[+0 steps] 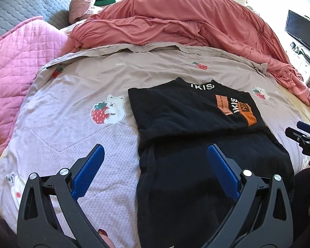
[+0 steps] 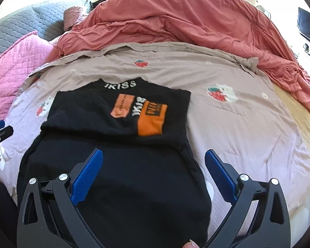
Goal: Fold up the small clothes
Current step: 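Move both open grippers to the hem of the black sweatshirt, then close both grippers on the sweatshirt hem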
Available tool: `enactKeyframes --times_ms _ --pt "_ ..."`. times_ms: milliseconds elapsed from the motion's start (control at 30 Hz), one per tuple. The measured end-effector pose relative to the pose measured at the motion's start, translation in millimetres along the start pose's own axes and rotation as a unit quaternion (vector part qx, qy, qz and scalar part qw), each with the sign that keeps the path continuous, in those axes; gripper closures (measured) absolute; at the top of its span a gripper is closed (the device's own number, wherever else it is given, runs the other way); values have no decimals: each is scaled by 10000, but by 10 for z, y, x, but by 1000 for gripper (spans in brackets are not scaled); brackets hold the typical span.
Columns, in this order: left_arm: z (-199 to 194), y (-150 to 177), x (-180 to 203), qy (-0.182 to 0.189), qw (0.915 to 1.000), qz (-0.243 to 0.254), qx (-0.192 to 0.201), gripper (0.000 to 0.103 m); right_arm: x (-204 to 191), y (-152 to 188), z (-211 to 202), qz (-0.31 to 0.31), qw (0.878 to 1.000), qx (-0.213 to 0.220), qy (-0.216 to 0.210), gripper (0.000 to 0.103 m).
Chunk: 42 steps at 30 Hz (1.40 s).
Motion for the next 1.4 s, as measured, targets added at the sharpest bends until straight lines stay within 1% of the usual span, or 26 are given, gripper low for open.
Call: enactKeyframes --times_ms 67,367,533,600,733,833,967,1133,1167,1233,1300,1367,1400 --pt "-24 23 -13 -37 10000 1 -20 9 60 57 -34 30 10000 -54 50 5" --pt "-123 145 -55 -170 9997 16 -149 9 292 371 -50 307 9975 -592 218 5" --pt "-174 247 -57 -224 9993 69 -285 9 328 466 -41 412 9958 -794 177 5" --pt "-182 319 -75 -227 9989 68 -397 9 339 509 -43 446 9949 -897 148 5" --pt "-184 520 -172 -215 9974 -93 -682 9 356 600 -39 509 9927 -1094 81 5" --pt "-191 670 -248 -139 9952 -330 -913 9 392 649 -29 602 9909 -1205 43 5" --pt "-170 883 -307 62 9885 -786 -1291 9 411 696 -16 693 9884 -1352 -30 5" --pt "-129 1075 -262 248 9824 -1070 -1512 10 448 785 7 706 9840 -1638 11 5" --pt "-111 1099 -242 307 9812 -1133 -1535 11 466 817 22 721 9823 -1730 42 5" --pt "-94 1124 -225 362 9798 -1202 -1556 24 504 884 52 783 9790 -1878 97 5" --pt "-90 1134 -200 318 9814 -1123 -1527 29 549 931 69 852 9768 -1955 197 5" --pt "-100 1118 -178 393 9818 -1136 -1474 49 600 981 98 990 9734 -2050 240 5" --pt "-102 1113 -171 436 9813 -1176 -1459 63 624 1009 113 1067 9716 -2101 230 5"
Point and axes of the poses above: each gripper's, at about its wrist camera, not at the fingertips, and z roughly the way its jaws point, x to its right, y to its underside, the point moved 5 cm from there along z, roughly the way its jaws point, and after that the axes turned 15 degrees about x, right-handed, at the moved point
